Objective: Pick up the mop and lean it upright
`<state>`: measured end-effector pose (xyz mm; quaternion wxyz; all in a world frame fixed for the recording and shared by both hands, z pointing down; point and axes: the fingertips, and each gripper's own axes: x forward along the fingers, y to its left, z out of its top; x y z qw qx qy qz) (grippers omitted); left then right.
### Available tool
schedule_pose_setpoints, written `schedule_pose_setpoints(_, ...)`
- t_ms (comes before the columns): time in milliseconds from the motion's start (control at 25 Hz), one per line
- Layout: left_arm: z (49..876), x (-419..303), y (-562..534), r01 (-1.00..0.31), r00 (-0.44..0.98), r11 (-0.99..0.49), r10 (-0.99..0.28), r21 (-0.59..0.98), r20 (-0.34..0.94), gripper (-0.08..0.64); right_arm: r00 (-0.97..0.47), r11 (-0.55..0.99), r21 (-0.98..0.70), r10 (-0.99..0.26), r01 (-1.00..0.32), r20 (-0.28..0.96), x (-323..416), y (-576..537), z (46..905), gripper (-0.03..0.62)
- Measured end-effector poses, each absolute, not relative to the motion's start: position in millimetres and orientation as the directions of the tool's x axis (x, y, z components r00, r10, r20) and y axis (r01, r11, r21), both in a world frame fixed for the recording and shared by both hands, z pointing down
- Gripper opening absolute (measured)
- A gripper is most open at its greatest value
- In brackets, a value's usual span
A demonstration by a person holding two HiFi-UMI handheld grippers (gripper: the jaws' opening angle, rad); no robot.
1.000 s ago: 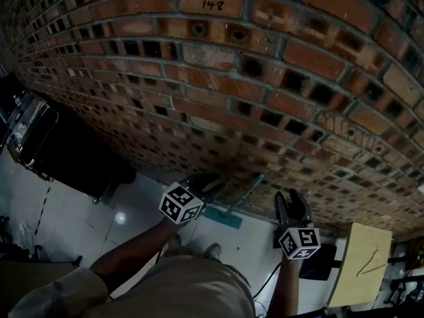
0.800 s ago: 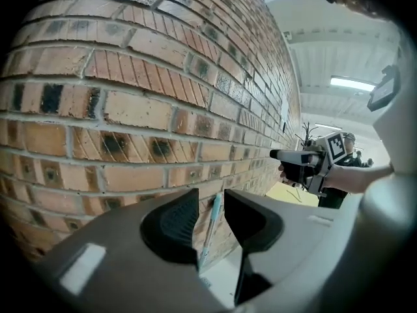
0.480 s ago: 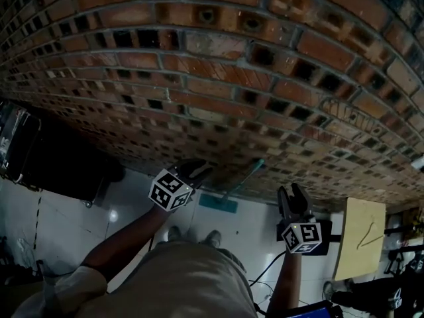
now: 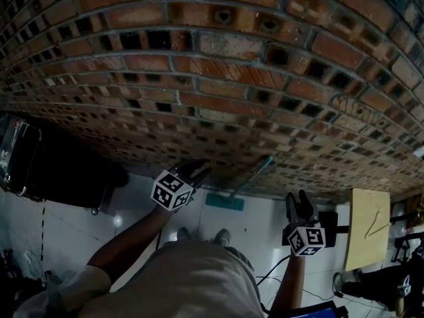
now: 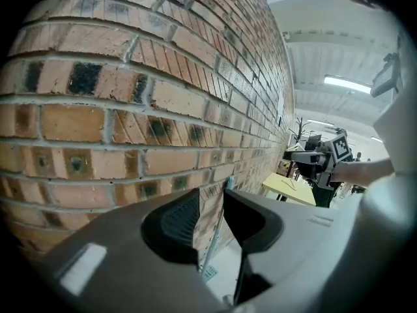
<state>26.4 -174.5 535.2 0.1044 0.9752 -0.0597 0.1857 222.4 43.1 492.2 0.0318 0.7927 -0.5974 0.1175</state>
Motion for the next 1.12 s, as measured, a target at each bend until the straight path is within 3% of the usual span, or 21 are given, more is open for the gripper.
schedule_pose_setpoints(920, 544, 17, -155, -0.182, 0.907, -0.968, -0.097, 0.175, 0.409, 0.137, 0.247, -0.285, -0.139, -0.94, -0.949, 0.237, 210, 62, 512, 0.169)
schedule_pose_setpoints(1120, 541, 24, -155, -0.229, 0.907, -0.955, -0.138, 0.19, 0.398, 0.107, 0.23, -0.269, -0.17, -0.948, -0.948, 0.219, 220, 65, 514, 0.169)
